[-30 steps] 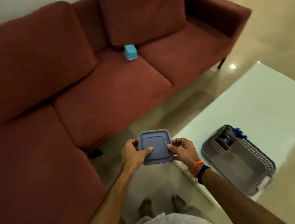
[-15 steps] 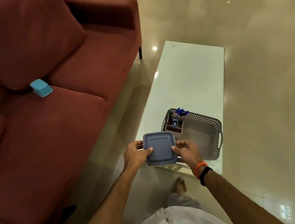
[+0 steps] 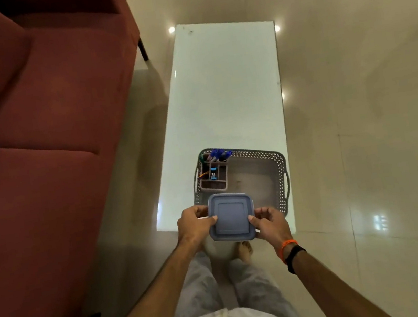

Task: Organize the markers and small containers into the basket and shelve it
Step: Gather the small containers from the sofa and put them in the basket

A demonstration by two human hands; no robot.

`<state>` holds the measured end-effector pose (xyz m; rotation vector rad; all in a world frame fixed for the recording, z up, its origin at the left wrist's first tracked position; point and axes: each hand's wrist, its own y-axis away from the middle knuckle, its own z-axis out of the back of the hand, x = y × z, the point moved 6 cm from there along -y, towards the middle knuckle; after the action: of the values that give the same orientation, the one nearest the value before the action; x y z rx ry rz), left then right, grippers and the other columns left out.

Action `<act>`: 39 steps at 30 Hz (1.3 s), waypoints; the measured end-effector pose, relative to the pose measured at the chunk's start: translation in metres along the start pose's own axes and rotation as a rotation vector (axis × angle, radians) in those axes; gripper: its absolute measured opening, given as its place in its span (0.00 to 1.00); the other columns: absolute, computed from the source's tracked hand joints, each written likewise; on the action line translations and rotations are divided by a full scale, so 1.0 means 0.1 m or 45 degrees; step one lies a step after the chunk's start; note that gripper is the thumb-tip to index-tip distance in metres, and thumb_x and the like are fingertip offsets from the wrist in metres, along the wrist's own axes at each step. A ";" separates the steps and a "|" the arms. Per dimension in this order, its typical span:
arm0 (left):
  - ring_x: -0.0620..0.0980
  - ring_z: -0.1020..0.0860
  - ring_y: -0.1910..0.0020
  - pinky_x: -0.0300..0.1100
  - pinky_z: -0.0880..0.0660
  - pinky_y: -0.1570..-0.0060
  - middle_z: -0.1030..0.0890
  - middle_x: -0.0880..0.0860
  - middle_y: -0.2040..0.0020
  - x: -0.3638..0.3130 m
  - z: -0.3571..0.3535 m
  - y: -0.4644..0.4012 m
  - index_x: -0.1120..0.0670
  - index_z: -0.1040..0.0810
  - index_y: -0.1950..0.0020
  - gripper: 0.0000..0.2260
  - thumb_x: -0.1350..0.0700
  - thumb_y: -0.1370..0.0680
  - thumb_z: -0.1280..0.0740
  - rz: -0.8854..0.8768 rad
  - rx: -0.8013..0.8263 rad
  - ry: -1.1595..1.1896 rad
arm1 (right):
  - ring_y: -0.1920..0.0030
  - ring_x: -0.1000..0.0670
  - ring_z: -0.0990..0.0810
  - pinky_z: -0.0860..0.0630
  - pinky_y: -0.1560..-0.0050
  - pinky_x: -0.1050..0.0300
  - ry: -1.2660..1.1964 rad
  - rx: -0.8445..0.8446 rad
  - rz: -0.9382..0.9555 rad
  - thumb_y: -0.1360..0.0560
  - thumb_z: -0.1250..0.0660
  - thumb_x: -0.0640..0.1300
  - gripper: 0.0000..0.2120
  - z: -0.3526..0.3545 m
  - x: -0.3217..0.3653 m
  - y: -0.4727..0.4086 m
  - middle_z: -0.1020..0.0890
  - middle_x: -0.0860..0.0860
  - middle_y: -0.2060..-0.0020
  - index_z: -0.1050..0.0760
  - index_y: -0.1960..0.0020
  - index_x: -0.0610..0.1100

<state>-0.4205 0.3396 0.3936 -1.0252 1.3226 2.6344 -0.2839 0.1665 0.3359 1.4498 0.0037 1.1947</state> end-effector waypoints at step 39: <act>0.52 0.28 0.31 0.51 0.30 0.32 0.27 0.52 0.30 -0.26 -1.18 -2.18 0.57 0.28 0.30 0.25 0.58 0.26 0.28 0.088 0.232 0.008 | 0.38 0.48 0.23 0.31 0.39 0.62 0.266 -0.193 -0.073 0.26 0.32 0.34 0.22 -0.08 0.13 -2.50 0.21 0.45 0.38 0.28 0.32 0.40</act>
<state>-0.2712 0.4007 0.2028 -0.9802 1.5918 2.5000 -0.1316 0.2561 0.1585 1.1814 0.0961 1.2667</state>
